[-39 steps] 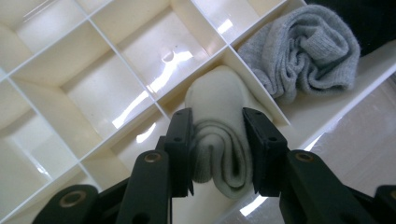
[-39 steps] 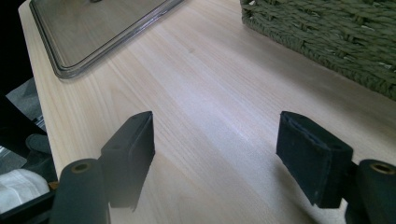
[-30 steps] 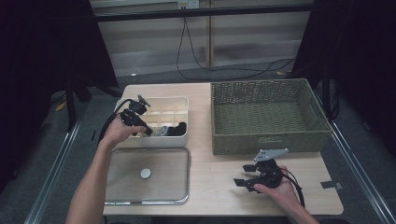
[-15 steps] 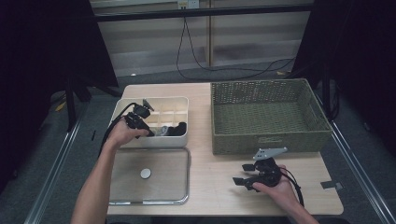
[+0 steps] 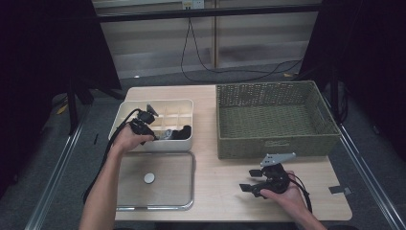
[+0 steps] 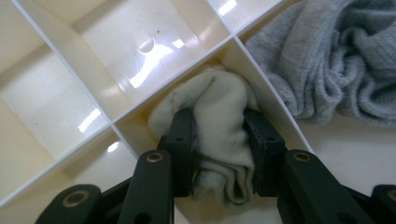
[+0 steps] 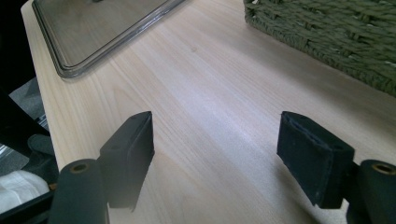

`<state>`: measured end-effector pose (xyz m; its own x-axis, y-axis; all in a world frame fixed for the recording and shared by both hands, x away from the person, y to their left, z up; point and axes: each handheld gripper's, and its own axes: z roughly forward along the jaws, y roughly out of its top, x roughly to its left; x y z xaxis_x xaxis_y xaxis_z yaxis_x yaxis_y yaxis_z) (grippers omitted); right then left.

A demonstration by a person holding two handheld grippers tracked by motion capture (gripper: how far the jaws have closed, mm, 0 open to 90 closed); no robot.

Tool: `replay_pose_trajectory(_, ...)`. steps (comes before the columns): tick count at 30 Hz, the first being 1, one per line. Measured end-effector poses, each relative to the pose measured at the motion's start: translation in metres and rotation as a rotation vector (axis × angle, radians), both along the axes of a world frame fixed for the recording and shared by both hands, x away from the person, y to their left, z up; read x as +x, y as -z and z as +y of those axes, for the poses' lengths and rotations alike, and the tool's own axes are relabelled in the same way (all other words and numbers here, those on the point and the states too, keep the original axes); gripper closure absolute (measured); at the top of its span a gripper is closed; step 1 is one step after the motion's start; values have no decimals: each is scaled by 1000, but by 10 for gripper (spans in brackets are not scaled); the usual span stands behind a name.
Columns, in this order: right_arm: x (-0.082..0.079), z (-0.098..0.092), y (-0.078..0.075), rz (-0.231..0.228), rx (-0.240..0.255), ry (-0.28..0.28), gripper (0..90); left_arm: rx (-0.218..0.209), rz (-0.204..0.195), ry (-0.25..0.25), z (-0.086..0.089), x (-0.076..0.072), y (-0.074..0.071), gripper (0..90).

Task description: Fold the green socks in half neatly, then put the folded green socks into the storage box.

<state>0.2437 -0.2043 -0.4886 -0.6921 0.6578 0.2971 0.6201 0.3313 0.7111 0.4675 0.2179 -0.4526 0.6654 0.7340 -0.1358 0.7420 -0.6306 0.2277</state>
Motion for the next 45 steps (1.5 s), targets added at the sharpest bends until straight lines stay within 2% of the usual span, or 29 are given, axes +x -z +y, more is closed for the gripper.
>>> replay_pose_trajectory(9, 2, 1, 0, 4, 7, 7, 276, 1, 2, 10, 0, -1, -1, 664)
replay_pose_trajectory(11, 1, 1, 0, 4, 9, 6, 276, -24, 10, -3, 2, 0, -1, 639)
replay_pose_trajectory(15, 2, 1, -1, 2, 15, 10, 276, -66, 1, 1, 6, 0, -3, 596)
replay_pose_trajectory(18, 6, 1, 0, 4, 15, 15, 276, -80, -8, 0, 8, -1, -7, 569)
replay_pose_trajectory(20, 6, 1, 0, 6, 18, 19, 276, -111, -23, -14, 11, -3, -9, 552)
replay_pose_trajectory(21, 6, 2, 0, 9, 18, 19, 277, -122, -25, -3, 13, -3, -11, 540)
replay_pose_trajectory(22, 6, 2, 1, 13, 20, 18, 277, -138, -33, -1, 15, -5, -13, 523)
replay_pose_trajectory(23, 6, 3, 1, 14, 20, 16, 277, -163, -42, -24, 16, -6, -15, 489)
replay_pose_trajectory(24, 6, 3, 2, 10, 17, 16, 277, -167, -42, -11, 18, -5, -17, 463)
replay_pose_trajectory(25, 6, 4, 1, 13, 16, 17, 277, -180, -50, -17, 19, -6, -19, 445)
replay_pose_trajectory(28, 7, 4, 2, 10, 12, 16, 278, -182, -76, -26, 22, -10, -24, 394)
replay_pose_trajectory(30, 7, 4, 2, 8, 10, 15, 278, -209, -95, -30, 27, -13, -29, 386)
replay_pose_trajectory(31, 6, 4, 2, 6, 11, 15, 279, -217, -99, -40, 29, -15, -31, 349)
replay_pose_trajectory(34, 4, 4, 1, 4, 10, 14, 279, -269, -105, -63, 37, -20, -36, 279)
replay_pose_trajectory(37, 3, 4, 0, -3, 9, 17, 276, -309, -131, -57, 45, -27, -41, 205)
replay_pose_trajectory(39, 4, 3, 1, -7, 9, 21, 273, -333, -158, -64, 50, -32, -46, 207)
replay_pose_trajectory(40, 5, 3, 1, -6, 9, 25, 272, -343, -184, -63, 54, -36, -49, 214)
replay_pose_trajectory(43, 7, 3, 1, -2, 9, 30, 273, -373, -212, -80, 59, -46, -50, 285)
replay_pose_trajectory(45, 8, 4, 1, 1, 10, 36, 274, -387, -226, -68, 63, -53, -50, 366)
